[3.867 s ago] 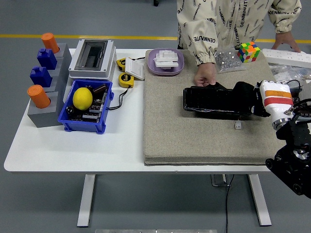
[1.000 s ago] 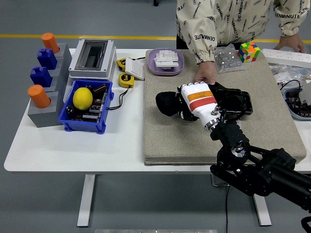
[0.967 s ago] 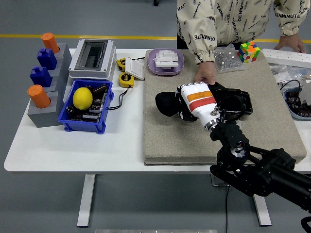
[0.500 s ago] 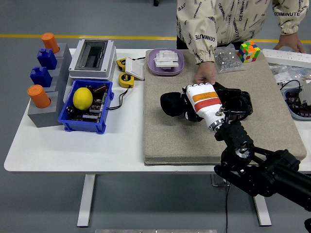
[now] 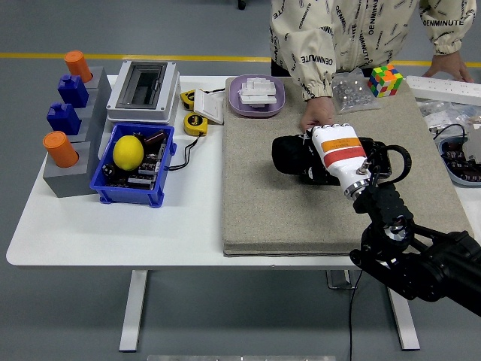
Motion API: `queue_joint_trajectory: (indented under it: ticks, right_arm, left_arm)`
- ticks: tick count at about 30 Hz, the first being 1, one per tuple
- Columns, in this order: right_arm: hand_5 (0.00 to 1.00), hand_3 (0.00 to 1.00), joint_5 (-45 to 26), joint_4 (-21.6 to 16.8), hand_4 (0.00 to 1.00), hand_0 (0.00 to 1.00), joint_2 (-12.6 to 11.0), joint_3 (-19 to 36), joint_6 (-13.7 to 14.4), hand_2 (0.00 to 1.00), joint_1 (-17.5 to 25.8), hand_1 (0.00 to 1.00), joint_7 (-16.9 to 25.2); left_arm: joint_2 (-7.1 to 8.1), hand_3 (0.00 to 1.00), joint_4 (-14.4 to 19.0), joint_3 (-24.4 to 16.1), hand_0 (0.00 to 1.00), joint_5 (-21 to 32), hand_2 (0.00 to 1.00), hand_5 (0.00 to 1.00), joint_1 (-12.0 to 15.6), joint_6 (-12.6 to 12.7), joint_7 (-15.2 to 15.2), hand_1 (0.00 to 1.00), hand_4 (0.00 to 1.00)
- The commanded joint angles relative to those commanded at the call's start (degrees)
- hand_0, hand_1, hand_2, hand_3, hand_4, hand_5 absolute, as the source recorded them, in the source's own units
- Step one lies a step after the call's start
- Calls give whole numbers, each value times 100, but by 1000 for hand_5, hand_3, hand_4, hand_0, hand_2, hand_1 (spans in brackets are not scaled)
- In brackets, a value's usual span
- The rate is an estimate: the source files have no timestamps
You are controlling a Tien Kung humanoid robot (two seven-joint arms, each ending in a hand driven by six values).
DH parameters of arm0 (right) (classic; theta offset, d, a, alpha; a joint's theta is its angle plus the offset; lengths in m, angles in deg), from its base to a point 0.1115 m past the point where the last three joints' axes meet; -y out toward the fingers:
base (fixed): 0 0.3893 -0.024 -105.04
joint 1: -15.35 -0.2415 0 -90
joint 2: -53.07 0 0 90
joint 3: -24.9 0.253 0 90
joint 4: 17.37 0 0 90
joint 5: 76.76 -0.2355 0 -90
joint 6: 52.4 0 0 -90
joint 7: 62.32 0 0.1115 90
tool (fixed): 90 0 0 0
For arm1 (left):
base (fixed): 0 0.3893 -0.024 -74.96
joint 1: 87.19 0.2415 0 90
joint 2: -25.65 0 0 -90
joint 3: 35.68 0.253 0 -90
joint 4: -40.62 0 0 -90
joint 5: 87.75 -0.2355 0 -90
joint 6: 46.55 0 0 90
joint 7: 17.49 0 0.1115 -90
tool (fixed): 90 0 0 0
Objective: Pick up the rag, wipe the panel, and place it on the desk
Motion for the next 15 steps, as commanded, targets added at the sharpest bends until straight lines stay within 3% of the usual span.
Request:
queue_joint_trajectory:
  ticks: [15]
  right_arm:
    - [87,376,62,87,914,279,-702,509,-33,373,320,358,17]
  left_arm:
    - [-10,562,2,-72,604,-18,637,449,2,1,1,636,631]
